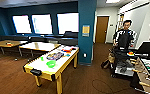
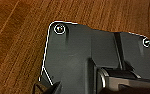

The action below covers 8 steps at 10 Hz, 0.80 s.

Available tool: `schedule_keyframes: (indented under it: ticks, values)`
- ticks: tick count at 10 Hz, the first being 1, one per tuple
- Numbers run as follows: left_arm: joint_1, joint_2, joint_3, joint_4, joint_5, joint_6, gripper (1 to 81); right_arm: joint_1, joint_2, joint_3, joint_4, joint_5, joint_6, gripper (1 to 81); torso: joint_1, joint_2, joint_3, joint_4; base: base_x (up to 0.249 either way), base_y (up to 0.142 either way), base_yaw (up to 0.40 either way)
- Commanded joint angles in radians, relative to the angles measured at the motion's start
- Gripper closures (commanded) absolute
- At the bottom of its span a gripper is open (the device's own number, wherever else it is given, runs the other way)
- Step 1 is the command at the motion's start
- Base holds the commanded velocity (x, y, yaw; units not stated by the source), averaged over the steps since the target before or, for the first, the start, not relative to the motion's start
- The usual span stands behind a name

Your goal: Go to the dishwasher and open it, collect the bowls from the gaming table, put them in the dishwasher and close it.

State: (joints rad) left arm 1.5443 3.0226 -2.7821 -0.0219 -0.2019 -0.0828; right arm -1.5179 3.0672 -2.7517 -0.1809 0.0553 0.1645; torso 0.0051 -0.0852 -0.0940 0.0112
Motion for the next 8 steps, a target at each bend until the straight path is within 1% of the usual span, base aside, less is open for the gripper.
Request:
schedule_keyframes:
  ticks: [1, 3, 4, 8]
  values:
    - [-0.048, -0.005, -0.002, 0.004, 0.047, 0.000, 1.0, 0.052, 0.009, 0.005, -0.005, -0.046, 0.000, 1.0, 0.000, 0.000, 0.000, 0.000, 0.000, 0.000, -0.382]
    - [-0.048, -0.005, -0.002, 0.004, 0.047, -0.002, 1.0, 0.052, 0.009, 0.005, -0.005, -0.046, 0.000, 1.0, 0.000, 0.000, 0.000, 0.000, 0.000, -0.285, 0.000]
    - [-0.048, -0.003, -0.002, 0.005, 0.047, -0.002, 1.0, 0.052, 0.009, 0.005, -0.005, -0.046, 0.000, 1.0, 0.000, 0.000, 0.000, 0.000, 0.000, -0.127, 0.000]
    - [-0.048, -0.003, -0.002, 0.002, 0.044, 0.000, 1.0, 0.054, 0.009, 0.005, -0.005, -0.046, 0.000, 1.0, 0.000, 0.000, 0.000, 0.000, 0.000, 0.000, 0.000]
